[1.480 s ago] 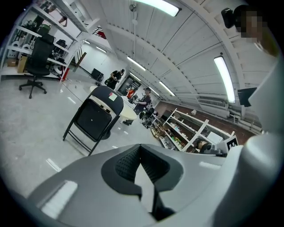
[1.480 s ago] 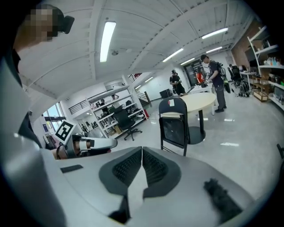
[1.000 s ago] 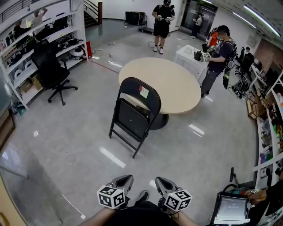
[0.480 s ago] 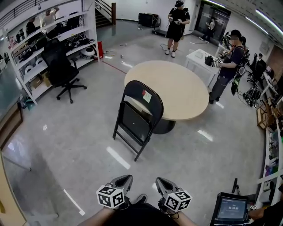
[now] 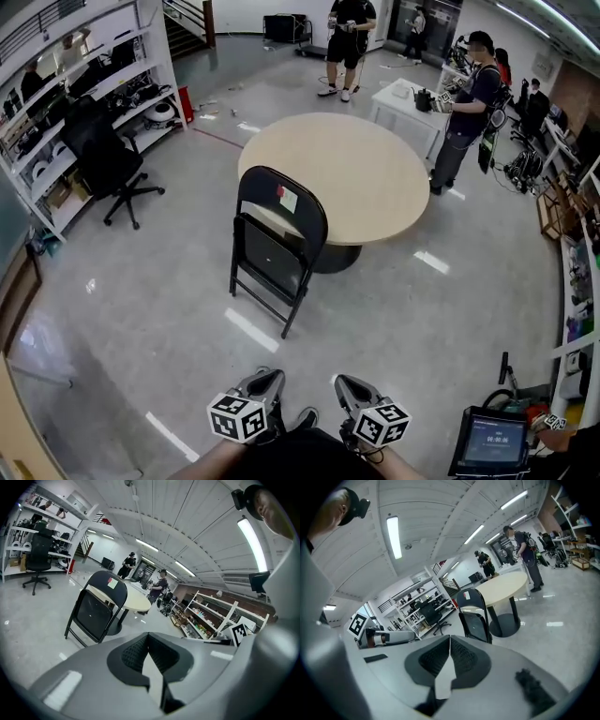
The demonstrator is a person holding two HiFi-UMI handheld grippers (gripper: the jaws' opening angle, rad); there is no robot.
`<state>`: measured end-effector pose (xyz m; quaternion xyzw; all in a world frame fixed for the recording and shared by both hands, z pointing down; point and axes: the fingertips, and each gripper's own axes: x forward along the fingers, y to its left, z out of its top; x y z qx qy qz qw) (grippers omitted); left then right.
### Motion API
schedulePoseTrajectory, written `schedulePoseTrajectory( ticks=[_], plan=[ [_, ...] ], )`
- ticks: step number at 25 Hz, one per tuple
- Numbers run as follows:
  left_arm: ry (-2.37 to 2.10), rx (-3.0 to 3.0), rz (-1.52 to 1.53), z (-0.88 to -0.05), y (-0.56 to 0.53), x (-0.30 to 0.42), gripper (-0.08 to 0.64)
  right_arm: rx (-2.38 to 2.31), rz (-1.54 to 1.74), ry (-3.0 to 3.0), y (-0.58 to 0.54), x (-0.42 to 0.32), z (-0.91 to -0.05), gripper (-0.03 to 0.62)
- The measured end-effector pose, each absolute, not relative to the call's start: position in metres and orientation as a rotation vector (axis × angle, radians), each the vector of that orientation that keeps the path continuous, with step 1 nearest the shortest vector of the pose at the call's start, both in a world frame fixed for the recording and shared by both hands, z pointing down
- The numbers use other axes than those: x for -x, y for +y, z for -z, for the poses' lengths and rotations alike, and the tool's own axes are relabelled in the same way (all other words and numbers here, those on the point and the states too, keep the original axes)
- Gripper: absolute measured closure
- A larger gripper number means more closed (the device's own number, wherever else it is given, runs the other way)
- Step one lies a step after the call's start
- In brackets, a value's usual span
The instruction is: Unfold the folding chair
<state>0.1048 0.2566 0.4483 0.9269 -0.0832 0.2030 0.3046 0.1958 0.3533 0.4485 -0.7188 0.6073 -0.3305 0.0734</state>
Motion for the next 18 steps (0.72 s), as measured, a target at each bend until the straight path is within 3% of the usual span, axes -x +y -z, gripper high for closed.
schedulePoseTrajectory(
  ticks=[7,18],
  plan=[
    [-0.069,-2.487,-0.515,-0.438,0.225,-0.160,0.554,2.275,0.957,1.704,0.334,-0.235,-0.440,0.584],
    [0.014,-2.468,-0.469,-0.433,0.129,-0.188,0.554,2.395,0.883,1.709,0.236,-0.260,-0.419,0.584]
  ],
)
